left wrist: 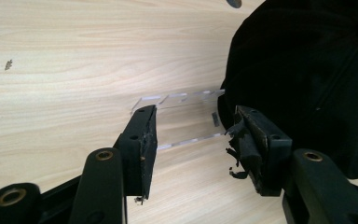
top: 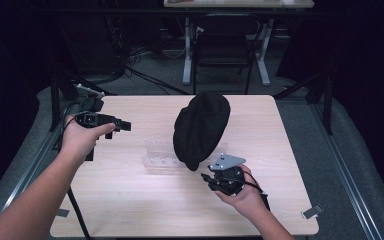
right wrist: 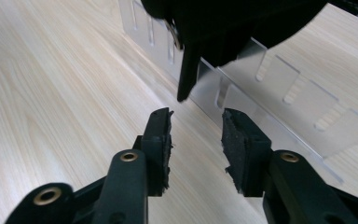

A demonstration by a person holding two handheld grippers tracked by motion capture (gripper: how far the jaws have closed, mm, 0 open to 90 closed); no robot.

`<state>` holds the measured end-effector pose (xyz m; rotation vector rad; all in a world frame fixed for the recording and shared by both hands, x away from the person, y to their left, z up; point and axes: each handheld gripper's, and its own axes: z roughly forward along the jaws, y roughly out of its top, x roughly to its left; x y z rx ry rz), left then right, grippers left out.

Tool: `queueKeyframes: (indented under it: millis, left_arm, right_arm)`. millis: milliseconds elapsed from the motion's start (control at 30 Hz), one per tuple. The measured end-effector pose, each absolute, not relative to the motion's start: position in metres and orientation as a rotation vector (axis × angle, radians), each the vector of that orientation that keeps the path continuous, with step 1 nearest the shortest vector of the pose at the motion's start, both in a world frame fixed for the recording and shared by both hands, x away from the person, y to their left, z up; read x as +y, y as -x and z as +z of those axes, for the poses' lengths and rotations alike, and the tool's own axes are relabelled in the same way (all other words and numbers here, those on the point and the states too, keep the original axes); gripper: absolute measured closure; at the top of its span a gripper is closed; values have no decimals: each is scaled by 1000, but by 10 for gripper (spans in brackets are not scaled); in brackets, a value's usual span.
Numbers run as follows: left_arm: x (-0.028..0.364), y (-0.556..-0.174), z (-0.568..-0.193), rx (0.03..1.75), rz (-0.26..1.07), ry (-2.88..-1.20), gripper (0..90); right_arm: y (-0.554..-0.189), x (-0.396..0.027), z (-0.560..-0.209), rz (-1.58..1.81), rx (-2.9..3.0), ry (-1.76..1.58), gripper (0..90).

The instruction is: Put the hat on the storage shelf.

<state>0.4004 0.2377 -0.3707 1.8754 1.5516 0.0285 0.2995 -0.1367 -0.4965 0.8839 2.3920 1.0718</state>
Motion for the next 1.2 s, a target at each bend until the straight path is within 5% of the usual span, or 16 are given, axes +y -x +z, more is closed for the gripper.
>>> queueKeyframes:
  millis: [967, 1200]
  left_arm:
    - [260, -358, -466, 1545, 102, -1911, 476]
    - [268, -339, -503, 1545, 46, -1758, 464]
  right_arm:
    - [-272, -206, -529, 958, 2260, -968, 511]
    - [-274, -217, -529, 1002, 2197, -1002, 453]
